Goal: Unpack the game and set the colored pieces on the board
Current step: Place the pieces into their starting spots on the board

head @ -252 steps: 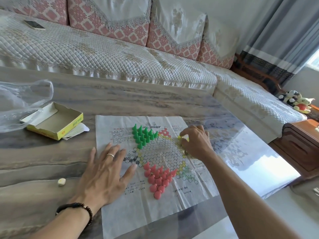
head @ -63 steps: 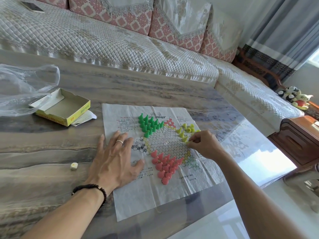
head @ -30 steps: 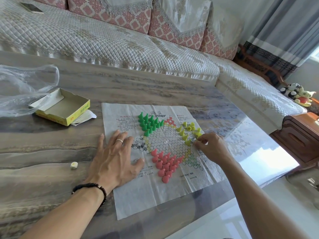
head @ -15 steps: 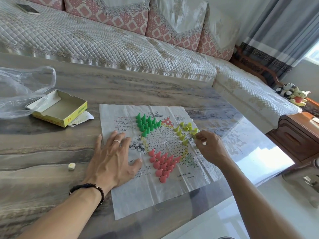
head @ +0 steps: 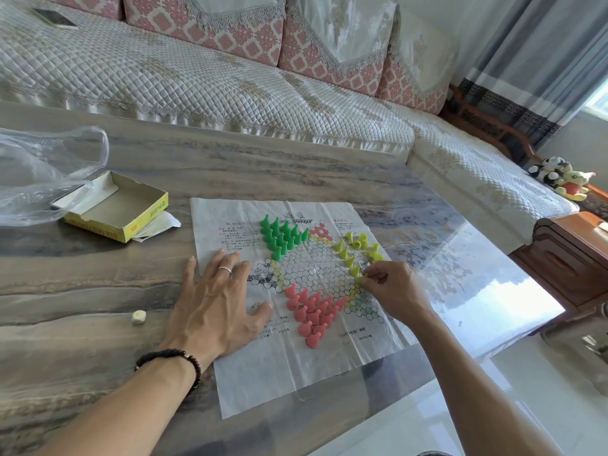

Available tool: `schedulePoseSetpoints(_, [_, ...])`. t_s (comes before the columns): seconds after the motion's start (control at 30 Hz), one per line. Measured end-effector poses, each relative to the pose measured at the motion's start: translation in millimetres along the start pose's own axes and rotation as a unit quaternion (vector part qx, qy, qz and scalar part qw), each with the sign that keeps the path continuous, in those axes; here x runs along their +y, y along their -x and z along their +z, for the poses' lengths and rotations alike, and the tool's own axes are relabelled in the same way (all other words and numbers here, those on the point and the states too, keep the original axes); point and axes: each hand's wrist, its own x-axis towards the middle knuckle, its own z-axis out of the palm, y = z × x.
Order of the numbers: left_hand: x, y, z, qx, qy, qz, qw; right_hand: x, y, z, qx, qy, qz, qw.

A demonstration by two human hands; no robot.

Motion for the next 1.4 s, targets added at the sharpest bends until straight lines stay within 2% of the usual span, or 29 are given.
schedulePoseSetpoints(0.27, [0,0,0,0.0,0.001,0.003,1.0,-4,1,0,-0.011,0.007,-0.016,1.0])
schedulePoseSetpoints(0.47, [0,0,-2,-0.003,0.007,0.005,1.0,7,-3,-24,0.045,0.032,-0.009,0.998])
schedulePoseSetpoints(0.63, [-1,0,-1,0.001,0.006,0.006,1.0,19,-6,-25,-0.005,0.069,0.011,0.998])
schedulePoseSetpoints(0.87, [0,0,-2,-0.003,0.005,0.003,1.0,21,-8,-15,-0.009,0.091,0.008,0.996])
schedulePoseSetpoints(1.1, [0,0,-3,-0.008,0.004,0.003,1.0,6,-27,-25,0.025,0.019,-0.013,0.999])
schedulePoseSetpoints(1.4, [1,1,-2,0.001,0.0,0.002,1.0,-12,-64,-15,-0.056,0.047,-0.019,0.997])
